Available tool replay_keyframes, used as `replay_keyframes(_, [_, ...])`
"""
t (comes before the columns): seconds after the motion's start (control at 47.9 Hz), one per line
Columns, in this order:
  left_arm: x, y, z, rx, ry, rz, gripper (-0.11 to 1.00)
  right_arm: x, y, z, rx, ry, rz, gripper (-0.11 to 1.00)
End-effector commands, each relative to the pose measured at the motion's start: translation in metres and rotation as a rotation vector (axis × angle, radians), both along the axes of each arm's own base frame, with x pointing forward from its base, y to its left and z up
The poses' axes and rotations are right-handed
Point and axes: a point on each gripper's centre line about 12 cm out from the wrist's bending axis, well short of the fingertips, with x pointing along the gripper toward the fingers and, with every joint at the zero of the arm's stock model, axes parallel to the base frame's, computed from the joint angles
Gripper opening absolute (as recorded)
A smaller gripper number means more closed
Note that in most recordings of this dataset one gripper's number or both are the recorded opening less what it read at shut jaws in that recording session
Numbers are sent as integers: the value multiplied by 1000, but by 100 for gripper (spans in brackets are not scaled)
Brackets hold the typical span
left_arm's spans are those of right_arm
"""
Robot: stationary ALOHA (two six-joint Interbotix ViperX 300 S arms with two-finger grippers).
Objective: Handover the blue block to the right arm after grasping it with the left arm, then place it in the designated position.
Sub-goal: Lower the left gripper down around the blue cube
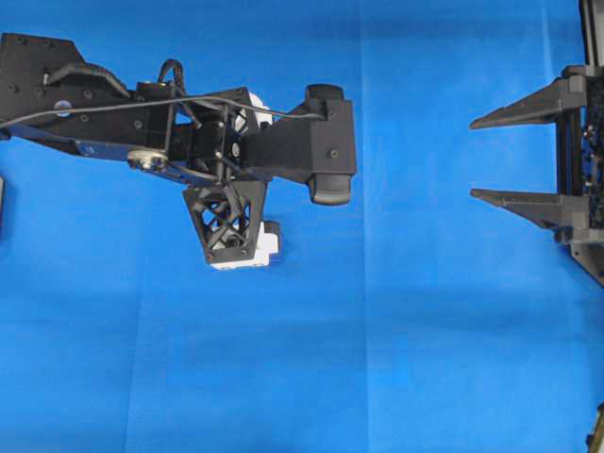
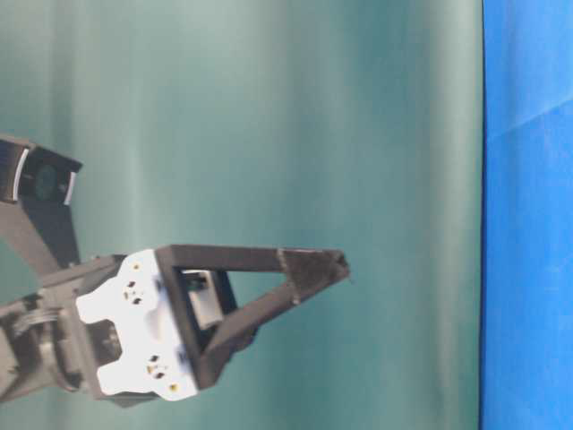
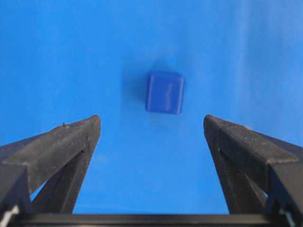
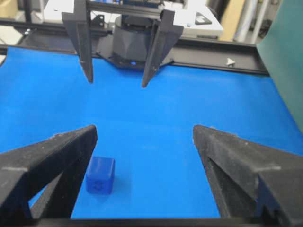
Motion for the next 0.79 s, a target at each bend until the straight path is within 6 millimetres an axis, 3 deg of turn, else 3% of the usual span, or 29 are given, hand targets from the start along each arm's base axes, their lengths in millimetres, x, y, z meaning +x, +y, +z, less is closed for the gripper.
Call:
replay_keyframes(0.0, [0, -3, 5, 0, -41, -10, 93, 3, 0, 11, -1, -26, -2, 96])
replay_keyframes(0.209, [0, -8, -24, -3, -49, -18, 93, 4, 0, 9, 0, -18, -2, 96])
replay_keyframes(0.501, [3, -15, -84, -5, -69, -37, 93, 6, -1, 6, 0, -8, -2, 96])
replay_keyframes(0.772, [2, -15, -124, -6, -67, -39, 93, 8, -1, 2, 0, 8, -2, 96])
